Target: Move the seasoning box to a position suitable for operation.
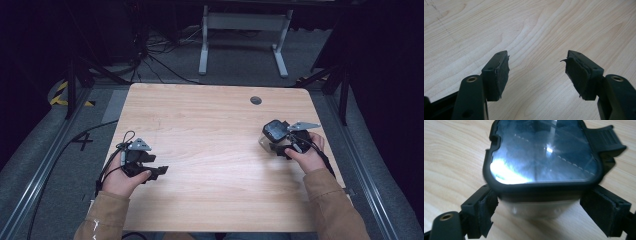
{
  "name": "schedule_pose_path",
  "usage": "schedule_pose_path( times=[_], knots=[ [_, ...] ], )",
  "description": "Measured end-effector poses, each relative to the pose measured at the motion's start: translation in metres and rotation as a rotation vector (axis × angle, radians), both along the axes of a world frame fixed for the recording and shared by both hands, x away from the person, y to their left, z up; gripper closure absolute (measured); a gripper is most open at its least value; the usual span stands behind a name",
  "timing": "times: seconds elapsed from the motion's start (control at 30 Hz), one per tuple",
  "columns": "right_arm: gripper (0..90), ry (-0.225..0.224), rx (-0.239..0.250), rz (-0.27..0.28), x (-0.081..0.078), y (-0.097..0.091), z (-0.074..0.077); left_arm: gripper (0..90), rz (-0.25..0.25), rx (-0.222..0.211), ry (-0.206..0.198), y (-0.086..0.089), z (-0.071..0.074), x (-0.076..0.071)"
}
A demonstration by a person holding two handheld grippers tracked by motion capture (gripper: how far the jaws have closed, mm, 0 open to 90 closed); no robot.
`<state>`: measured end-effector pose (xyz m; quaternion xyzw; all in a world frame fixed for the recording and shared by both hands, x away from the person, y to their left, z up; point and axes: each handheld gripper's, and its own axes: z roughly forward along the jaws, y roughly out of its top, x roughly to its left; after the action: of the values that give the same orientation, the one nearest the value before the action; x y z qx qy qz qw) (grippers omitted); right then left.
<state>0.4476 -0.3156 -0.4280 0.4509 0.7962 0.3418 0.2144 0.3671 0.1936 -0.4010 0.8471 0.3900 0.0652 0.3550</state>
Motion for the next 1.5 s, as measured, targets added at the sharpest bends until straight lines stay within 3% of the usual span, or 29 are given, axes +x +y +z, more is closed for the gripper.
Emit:
schedule_pose_path(
  times=[0.07, 0.47, 1.07, 1.13, 1.23, 1.5],
  knots=[
    [14.8, -0.004, 0.011, -0.007, 0.004, 0.003, -0.003, 35.5, 0.001, -0.009, -0.013, -0.001, -0.001, 0.000],
    [13.9, -0.035, 0.049, -0.028, 0.016, 0.010, -0.012, 35.2, -0.001, -0.001, 0.002, -0.002, -0.003, 0.001],
    [15.8, -0.074, 0.029, 0.023, 0.013, 0.010, -0.010, 35.3, 0.001, -0.015, -0.004, 0.000, -0.005, 0.002],
    [15.8, -0.084, 0.016, 0.040, 0.011, 0.011, -0.006, 35.3, 0.001, -0.014, -0.004, 0.000, -0.005, 0.002],
    [15.8, -0.092, 0.037, 0.064, 0.008, 0.015, 0.003, 35.3, 0.002, -0.017, -0.004, 0.000, -0.005, 0.002],
    [15.8, -0.114, 0.034, 0.233, -0.006, 0.040, 0.036, 35.4, 0.001, -0.025, -0.007, 0.001, -0.002, 0.000]
  ],
)
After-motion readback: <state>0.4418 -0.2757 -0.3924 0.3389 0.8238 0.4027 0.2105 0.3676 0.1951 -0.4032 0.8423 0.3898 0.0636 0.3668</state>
